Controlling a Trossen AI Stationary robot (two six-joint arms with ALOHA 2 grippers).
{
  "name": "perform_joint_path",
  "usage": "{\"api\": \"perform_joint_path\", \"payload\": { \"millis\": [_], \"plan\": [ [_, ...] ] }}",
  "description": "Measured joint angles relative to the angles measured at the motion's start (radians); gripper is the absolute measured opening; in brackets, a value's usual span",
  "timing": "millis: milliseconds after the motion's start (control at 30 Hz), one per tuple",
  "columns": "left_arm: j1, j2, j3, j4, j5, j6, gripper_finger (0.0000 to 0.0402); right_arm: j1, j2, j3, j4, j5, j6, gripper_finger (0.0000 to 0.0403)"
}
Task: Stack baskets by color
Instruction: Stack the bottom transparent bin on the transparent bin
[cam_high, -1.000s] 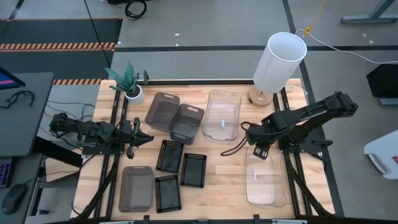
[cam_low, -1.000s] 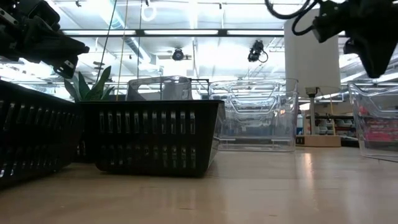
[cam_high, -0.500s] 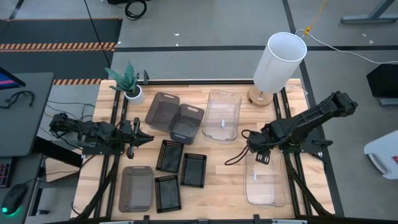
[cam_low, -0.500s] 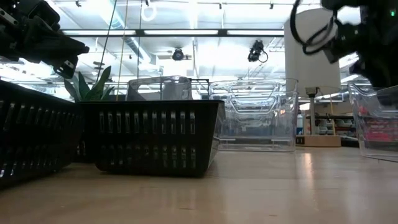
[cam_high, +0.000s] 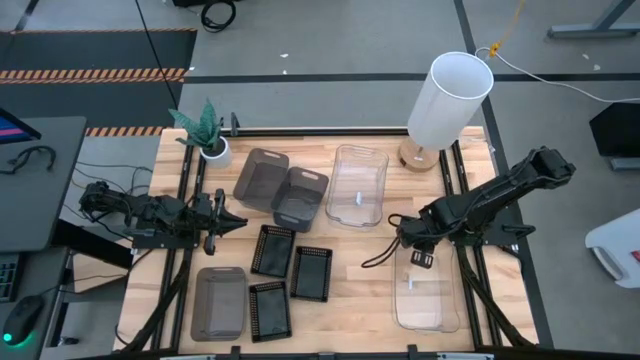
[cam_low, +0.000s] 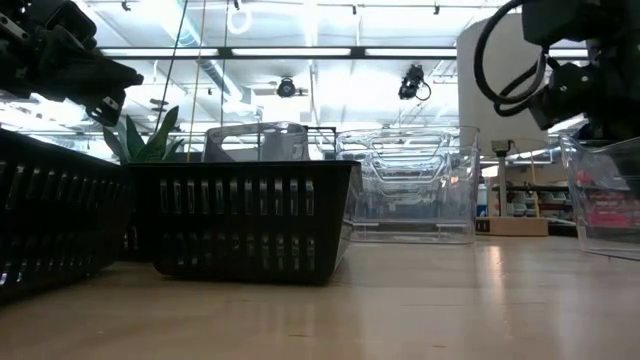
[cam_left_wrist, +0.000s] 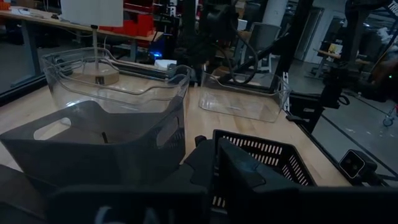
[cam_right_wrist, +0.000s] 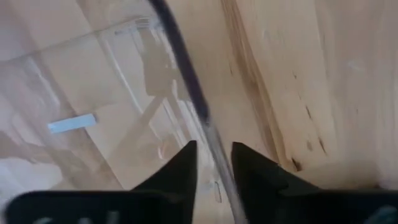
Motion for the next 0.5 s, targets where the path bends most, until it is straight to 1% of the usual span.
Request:
{"api": "perform_joint_path", "payload": {
  "millis": [100, 167, 267, 367, 500],
  "plan": [
    [0.0, 0.0, 0.0, 0.0, 0.0, 0.0, 0.0032, -0.014, 0.0, 0.0, 0.002, -0.031, -0.016, 0.003],
    [0.0, 0.0, 0.0, 0.0, 0.0, 0.0, 0.0034, -0.033, 0.0, 0.002, 0.001, -0.072, -0.031, 0.0011],
    [0.0, 0.0, 0.0, 0.0, 0.0, 0.0, 0.0036, -0.066, 0.0, 0.035, 0.003, -0.073, -0.045, 0.0014],
    [0.0, 0.0, 0.0, 0.0, 0.0, 0.0, 0.0034, -0.099, 0.0, 0.093, -0.023, -0.074, -0.122, 0.0007],
    [0.0, 0.0, 0.0, 0.0, 0.0, 0.0, 0.0029, -0.144, 0.0, 0.203, -0.076, -0.075, -0.217, 0.0007]
  ]
}}
